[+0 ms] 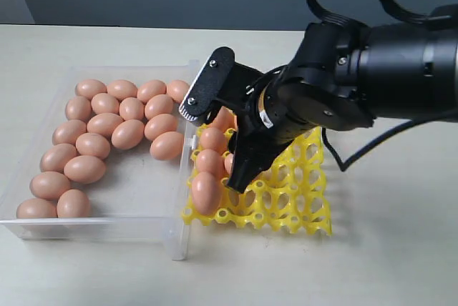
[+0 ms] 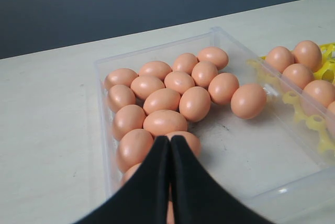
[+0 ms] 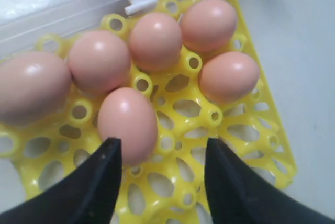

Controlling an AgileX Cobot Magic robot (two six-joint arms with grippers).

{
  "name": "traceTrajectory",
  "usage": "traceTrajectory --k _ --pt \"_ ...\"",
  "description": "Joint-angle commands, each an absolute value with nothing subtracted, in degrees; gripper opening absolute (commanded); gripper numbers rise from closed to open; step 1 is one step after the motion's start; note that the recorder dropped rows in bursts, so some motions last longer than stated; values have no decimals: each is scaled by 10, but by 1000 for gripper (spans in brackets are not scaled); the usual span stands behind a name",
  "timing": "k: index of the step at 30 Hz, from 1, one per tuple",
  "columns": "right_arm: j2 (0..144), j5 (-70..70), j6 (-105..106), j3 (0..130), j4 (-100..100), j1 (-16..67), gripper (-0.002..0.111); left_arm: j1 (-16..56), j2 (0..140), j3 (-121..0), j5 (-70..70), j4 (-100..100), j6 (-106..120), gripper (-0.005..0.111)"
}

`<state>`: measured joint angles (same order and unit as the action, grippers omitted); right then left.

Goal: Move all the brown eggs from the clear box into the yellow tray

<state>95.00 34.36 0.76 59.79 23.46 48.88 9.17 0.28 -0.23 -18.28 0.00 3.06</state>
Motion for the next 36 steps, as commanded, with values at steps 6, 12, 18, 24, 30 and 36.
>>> traceTrajectory --k 6,12,18,24,30,36 --pt "1012 388 43 643 191 493 41 92 0 0 -177 0 30 0" --pt "1012 387 44 643 174 493 54 92 0 0 -177 0 30 0" --pt "1019 376 45 643 210 493 61 92 0 0 -177 0 30 0" --pt "1046 358 45 643 219 493 61 92 0 0 -177 0 30 0" --pt "1055 359 45 643 234 493 58 92 0 0 -177 0 30 0" --pt "1055 350 45 643 234 493 20 92 0 0 -177 0 30 0"
